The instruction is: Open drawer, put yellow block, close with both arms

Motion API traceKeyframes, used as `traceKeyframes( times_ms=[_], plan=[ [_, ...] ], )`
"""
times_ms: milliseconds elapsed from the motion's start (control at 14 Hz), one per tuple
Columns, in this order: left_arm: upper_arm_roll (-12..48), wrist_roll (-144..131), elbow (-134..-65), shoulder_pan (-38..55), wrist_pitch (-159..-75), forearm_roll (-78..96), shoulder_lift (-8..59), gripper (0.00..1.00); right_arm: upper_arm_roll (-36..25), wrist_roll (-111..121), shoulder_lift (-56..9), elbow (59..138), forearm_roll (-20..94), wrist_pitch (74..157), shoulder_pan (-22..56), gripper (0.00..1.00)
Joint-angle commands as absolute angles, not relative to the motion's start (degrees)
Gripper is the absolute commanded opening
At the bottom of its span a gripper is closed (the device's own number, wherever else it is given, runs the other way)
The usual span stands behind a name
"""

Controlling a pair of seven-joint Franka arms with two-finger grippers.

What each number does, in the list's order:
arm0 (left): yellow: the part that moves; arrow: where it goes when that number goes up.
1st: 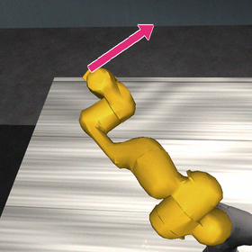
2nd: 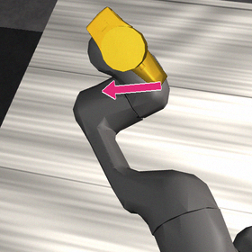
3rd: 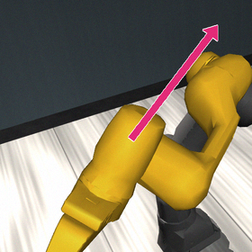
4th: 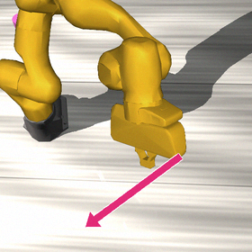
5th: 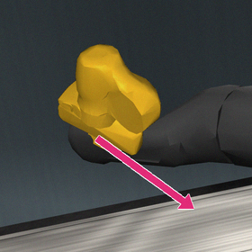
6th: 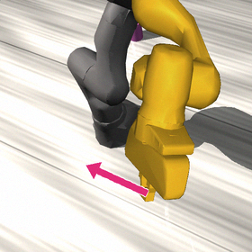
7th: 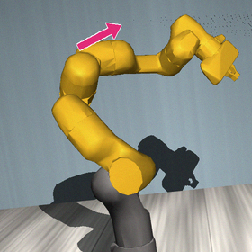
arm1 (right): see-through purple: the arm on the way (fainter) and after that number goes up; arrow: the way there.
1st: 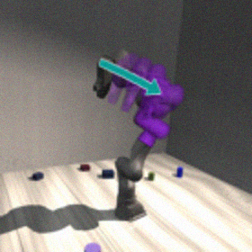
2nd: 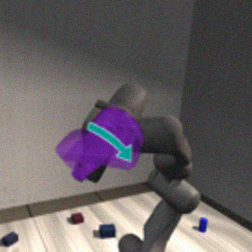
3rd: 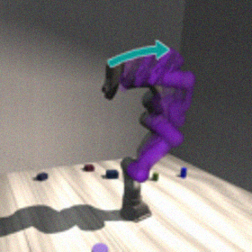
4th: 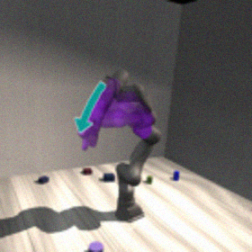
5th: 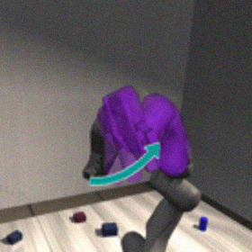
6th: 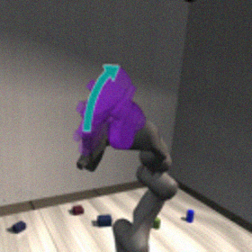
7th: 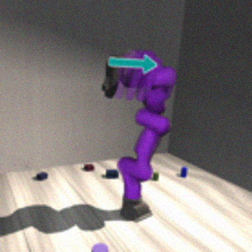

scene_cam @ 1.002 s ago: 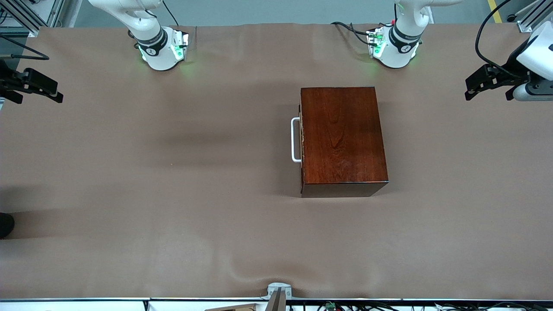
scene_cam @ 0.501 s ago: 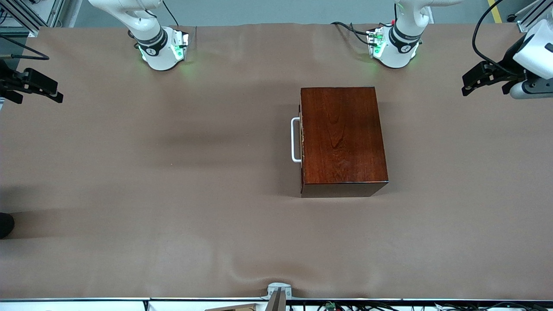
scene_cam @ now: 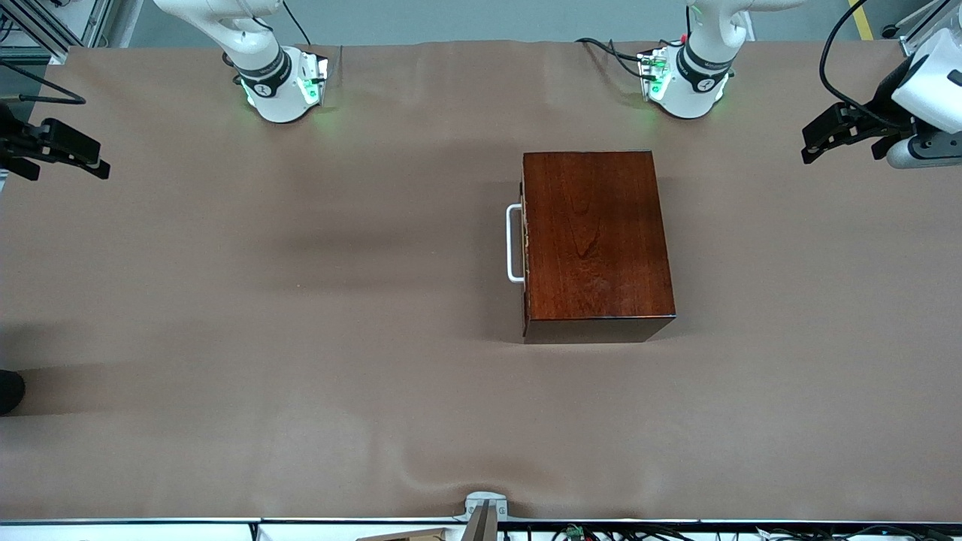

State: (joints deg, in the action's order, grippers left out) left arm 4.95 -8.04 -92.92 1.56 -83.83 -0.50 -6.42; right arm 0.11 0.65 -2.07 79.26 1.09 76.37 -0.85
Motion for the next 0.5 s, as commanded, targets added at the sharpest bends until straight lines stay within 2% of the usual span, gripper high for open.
traceKeyframes(
  times_ms=[0,429],
  plan=[
    [5.19,-8.26,-91.14,1.67,-82.62,-1.05,-5.45,1.00,0.35,1.05,-1.14,80.24,0.70,76.55,-0.97,1.00],
    [5.19,-8.18,-91.14,1.41,-82.62,-1.06,-5.45,1.00,0.35,1.05,-1.14,80.24,0.70,76.55,-0.97,1.00]
  ],
)
